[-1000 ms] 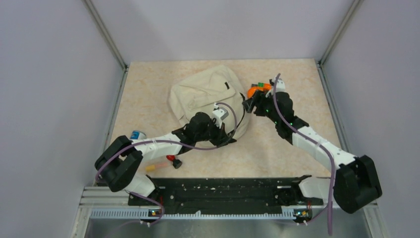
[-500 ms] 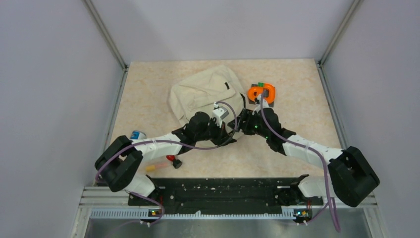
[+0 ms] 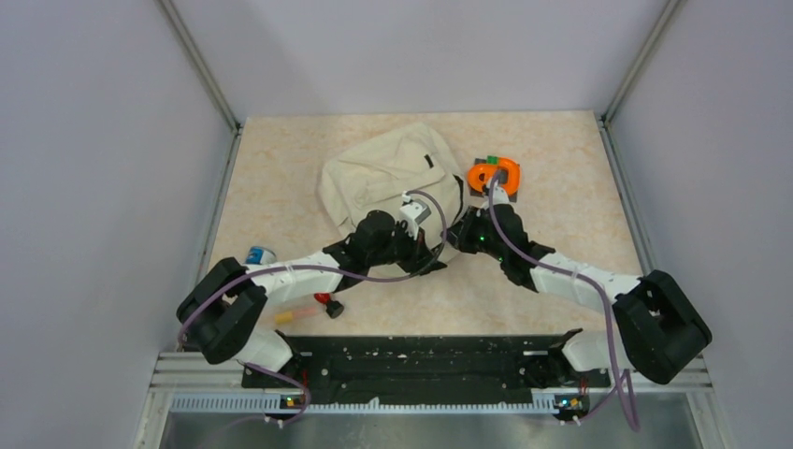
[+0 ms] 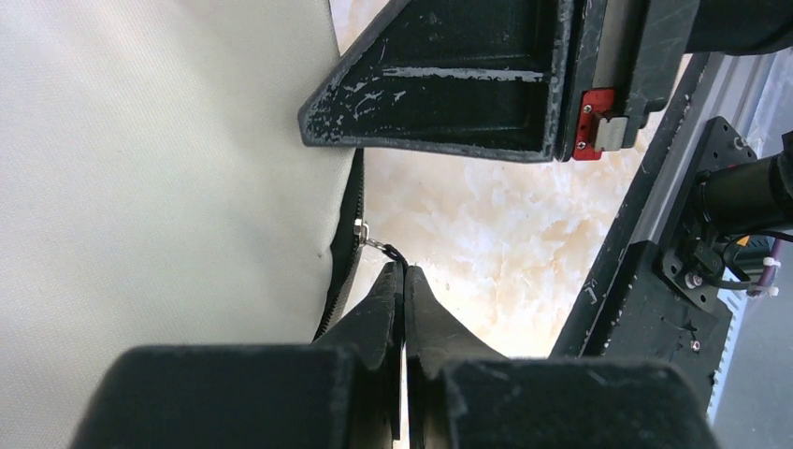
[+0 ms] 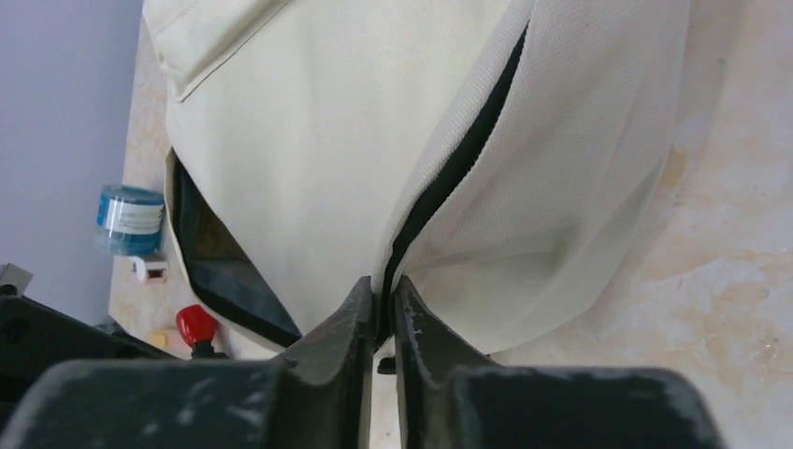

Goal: Pack the student bag
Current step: Zip the student bag at the center of the board.

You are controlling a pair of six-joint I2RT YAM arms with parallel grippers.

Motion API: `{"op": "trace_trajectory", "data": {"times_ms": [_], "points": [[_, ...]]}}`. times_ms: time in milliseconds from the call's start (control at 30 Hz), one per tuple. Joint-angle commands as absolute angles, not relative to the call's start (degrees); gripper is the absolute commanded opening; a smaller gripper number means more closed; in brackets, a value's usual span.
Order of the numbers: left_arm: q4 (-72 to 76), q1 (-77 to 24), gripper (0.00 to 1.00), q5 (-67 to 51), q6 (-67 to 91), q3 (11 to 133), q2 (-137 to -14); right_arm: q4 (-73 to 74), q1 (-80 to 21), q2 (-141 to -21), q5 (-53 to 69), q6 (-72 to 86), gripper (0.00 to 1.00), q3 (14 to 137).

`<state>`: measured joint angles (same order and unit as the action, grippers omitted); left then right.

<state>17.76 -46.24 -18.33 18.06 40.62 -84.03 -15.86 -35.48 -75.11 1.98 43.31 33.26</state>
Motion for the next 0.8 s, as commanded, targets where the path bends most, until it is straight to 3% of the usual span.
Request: {"op": "trace_trajectory", "data": {"times_ms": [0,33,233,767], "points": [[19.7,-46.6,0.00,-17.8,17.2,41.0,-79.7,-17.2,-35.7,-71.3,-3.9,40.3,0.04,35.4],[19.4,-46.6,0.00,-17.0,16.8,40.9,-79.3,-16.1,-35.7,-71.0,-4.9,39.1,0.00,36.3],[13.5,-46.1,0.00,-9.4,14.4,41.6,-77.3,-9.5,-34.2,-68.5,-9.5,33.6,0.00,40.1],[1.8,-41.9,0.00,-7.1,9.2,41.8,-69.6,-4.8,-26.2,-67.7,-11.6,26.8,0.00,45.2]]}}
